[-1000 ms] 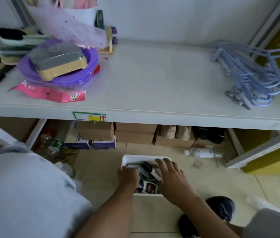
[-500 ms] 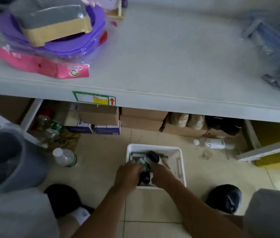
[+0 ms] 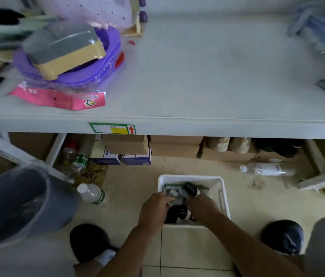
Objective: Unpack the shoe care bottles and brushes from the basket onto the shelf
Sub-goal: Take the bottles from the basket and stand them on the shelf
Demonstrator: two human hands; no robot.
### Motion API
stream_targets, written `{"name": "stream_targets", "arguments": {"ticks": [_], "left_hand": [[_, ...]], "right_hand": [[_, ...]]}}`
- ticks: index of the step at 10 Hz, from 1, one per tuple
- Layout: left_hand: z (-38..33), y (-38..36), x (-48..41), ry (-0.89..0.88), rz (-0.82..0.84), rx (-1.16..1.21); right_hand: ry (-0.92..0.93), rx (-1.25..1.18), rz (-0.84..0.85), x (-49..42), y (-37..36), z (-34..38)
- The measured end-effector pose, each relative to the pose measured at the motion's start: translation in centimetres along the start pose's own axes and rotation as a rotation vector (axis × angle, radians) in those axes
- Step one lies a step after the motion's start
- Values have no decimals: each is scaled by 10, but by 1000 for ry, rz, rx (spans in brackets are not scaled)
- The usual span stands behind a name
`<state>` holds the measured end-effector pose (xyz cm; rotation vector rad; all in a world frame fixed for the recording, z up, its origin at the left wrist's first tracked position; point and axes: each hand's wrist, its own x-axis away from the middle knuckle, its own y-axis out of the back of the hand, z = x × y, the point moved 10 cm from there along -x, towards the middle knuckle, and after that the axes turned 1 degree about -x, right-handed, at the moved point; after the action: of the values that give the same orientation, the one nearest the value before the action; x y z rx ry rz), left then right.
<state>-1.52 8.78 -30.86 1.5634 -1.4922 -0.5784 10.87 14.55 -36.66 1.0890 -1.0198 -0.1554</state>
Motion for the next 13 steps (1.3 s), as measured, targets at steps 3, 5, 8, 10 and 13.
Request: {"name": "stream_targets", "arguments": {"ticks": [3, 5, 8, 10, 13], "left_hand": [[-24, 51, 31, -31, 23, -15], [-32, 24, 34, -86, -18, -263], [-67, -56, 1, -244, 146, -446], [-42, -90, -25, -11, 314, -539], [-27, -102, -33, 109, 454, -521]], "right_hand": [[-99, -456, -62, 10, -15, -5], [-205, -400, -107, 15, -21, -32], [-236, -606, -160, -13, -23, -59], [-303, -584, -110, -33, -36, -69], [-187, -361, -181, -29, -17, -54]]}}
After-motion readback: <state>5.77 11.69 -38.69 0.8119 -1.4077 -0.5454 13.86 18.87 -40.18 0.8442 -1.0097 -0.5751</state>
